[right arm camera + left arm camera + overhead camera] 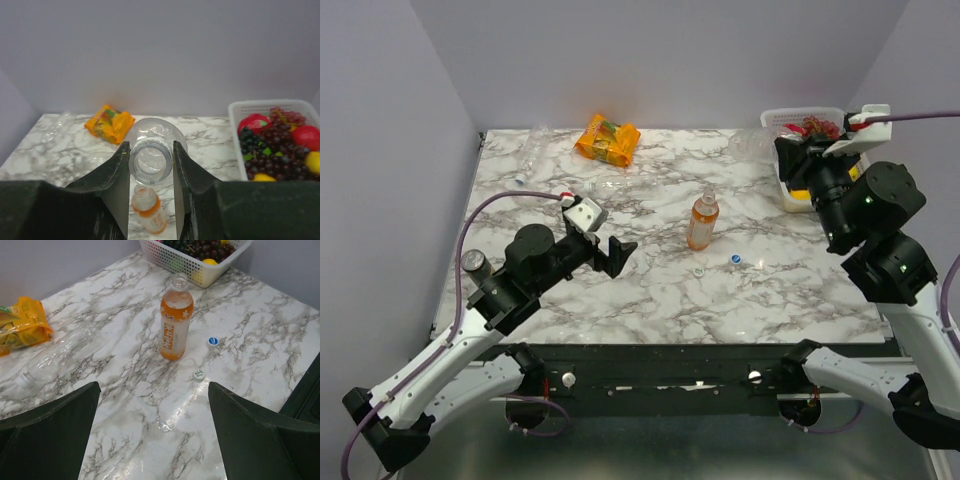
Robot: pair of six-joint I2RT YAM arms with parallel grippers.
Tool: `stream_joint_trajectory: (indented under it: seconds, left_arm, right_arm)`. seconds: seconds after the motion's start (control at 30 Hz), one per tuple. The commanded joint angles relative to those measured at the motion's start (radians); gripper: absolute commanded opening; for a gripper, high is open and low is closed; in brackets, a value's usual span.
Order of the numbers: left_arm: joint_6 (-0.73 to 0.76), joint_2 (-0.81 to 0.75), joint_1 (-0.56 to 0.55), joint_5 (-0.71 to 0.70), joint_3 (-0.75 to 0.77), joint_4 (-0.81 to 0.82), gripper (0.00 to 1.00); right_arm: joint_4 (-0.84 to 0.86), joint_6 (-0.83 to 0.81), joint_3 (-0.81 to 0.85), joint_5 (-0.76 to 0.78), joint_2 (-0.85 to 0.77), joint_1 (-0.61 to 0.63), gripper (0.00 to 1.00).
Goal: Unscrew the bottle caps
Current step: Place the bottle without the bottle cap at the center of the board.
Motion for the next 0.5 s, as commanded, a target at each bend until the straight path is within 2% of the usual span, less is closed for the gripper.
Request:
stream_joint_trajectory:
  seconds: [0.0, 0.13, 0.27, 0.47]
  left_arm:
    - [-0.054, -0.014, 0.039, -0.034, 0.007, 0.013, 0.99]
    - [-0.049, -0.022, 0.044, -0.038, 0.006, 0.013, 0.99]
    - [-0.045, -0.020, 0.044, -0.043, 0.006, 0.011, 0.99]
    - [-0.042, -0.007, 0.044, -0.043, 0.009, 0.007, 0.99]
  right_arm:
    - [0.031, -0.131, 0.053, 0.148, 0.077, -0.036, 0.01]
    - [0.031, -0.120, 0.042, 0.094, 0.126, -0.119, 0.01]
    - [0.031, -0.039, 0.004, -0.056, 0.152, -0.273, 0.01]
    - [0.031, -0.009, -0.056, -0.141, 0.209, -0.369, 0.01]
